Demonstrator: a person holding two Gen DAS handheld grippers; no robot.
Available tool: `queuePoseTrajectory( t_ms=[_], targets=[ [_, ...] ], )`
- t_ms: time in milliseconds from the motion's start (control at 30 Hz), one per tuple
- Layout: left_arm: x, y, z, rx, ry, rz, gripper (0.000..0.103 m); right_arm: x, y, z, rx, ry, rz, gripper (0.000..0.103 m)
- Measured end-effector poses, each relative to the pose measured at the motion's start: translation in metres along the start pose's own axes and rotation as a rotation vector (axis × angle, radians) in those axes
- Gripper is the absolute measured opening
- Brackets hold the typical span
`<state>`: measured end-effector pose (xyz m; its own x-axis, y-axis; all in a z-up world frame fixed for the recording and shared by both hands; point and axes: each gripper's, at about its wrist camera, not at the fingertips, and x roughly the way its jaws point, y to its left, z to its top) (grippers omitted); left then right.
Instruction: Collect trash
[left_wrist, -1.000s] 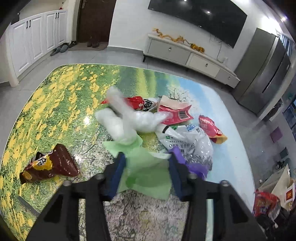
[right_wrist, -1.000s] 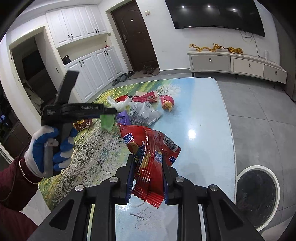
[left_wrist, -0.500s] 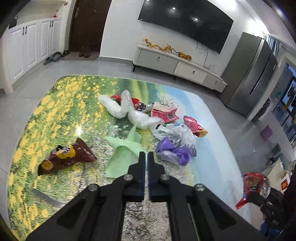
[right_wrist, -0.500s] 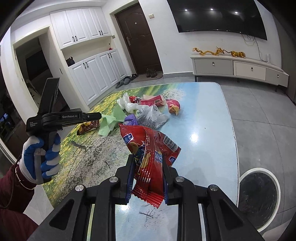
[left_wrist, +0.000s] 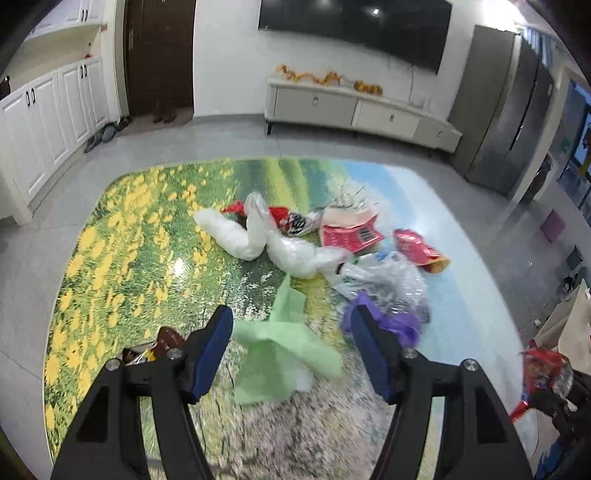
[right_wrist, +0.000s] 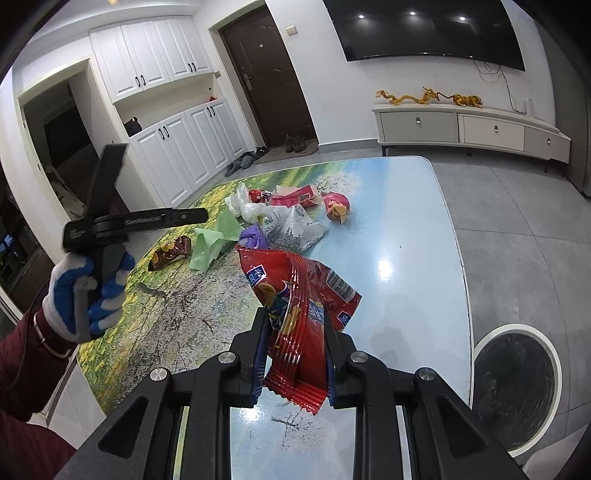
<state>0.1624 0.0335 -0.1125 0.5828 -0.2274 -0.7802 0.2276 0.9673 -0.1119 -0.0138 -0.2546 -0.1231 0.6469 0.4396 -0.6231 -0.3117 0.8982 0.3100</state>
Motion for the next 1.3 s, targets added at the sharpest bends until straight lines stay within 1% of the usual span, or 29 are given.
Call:
queuePoseTrajectory(
  t_ms=[33,100,167,200,233,267,300,333,367,400,467,567,700,800,900,933,1033,1167,1300],
  targets=[
    [0.01,0.0,0.002,0.007,0.024,0.018,0.065,0.0,-0.001,0.0,0.002,0.001,-0.001,0.023],
    [0.021,0.0,0.002,0.02,0.044,0.044,0.065,0.001,-0.004,0.0,0.008,0.003,-0.004,0.023],
    [0.03,-0.001,-0.002,0.025,0.065,0.045,0.064,0.001,-0.007,0.0,0.015,0.005,-0.007,0.023],
    [0.033,-0.002,-0.005,0.029,0.072,0.044,0.058,0.001,-0.008,-0.001,0.017,0.005,-0.008,0.023],
    [0.037,-0.003,-0.011,0.03,0.078,0.042,0.049,0.001,-0.009,-0.001,0.02,0.005,-0.009,0.023],
    [0.04,-0.002,-0.015,0.025,0.09,0.03,0.043,0.001,-0.011,-0.001,0.023,0.006,-0.009,0.023],
    [0.042,-0.002,-0.019,0.017,0.083,0.02,0.036,0.002,-0.012,-0.001,0.026,0.006,-0.01,0.023],
    [0.04,-0.002,-0.022,0.017,0.069,0.02,0.032,0.002,-0.012,-0.001,0.028,0.006,-0.01,0.023],
    [0.038,-0.002,-0.024,0.014,0.069,0.007,0.02,0.002,-0.013,-0.001,0.029,0.006,-0.011,0.023],
    [0.036,-0.001,-0.025,0.003,0.065,-0.006,0.02,0.002,-0.013,-0.001,0.029,0.007,-0.011,0.023],
    [0.027,0.001,-0.025,-0.008,0.036,-0.005,0.019,0.001,-0.013,-0.001,0.029,0.005,-0.011,0.023],
    [0.006,0.002,-0.024,-0.029,-0.006,-0.029,0.019,-0.003,-0.011,0.0,0.026,-0.004,-0.011,0.023],
    [-0.025,-0.005,-0.019,-0.028,-0.059,-0.063,0.019,-0.011,-0.011,0.001,0.025,-0.027,-0.01,0.023],
    [-0.051,-0.019,-0.014,-0.012,-0.1,-0.104,0.019,-0.02,-0.013,0.002,0.03,-0.051,-0.008,0.023],
    [-0.069,-0.04,-0.004,0.025,-0.125,-0.166,0.019,-0.03,-0.02,0.003,0.041,-0.081,-0.015,0.023],
    [-0.075,-0.054,-0.001,0.046,-0.13,-0.194,0.019,-0.034,-0.024,0.004,0.048,-0.092,-0.021,0.023],
    [-0.079,-0.089,0.007,0.092,-0.12,-0.264,0.019,-0.048,-0.039,0.003,0.071,-0.119,-0.052,0.023],
    [-0.068,-0.153,0.017,0.171,-0.076,-0.363,0.02,-0.072,-0.075,-0.001,0.13,-0.152,-0.131,0.023],
    [-0.047,-0.224,0.023,0.255,-0.015,-0.437,0.02,-0.096,-0.121,-0.014,0.207,-0.158,-0.247,0.023]
  ],
)
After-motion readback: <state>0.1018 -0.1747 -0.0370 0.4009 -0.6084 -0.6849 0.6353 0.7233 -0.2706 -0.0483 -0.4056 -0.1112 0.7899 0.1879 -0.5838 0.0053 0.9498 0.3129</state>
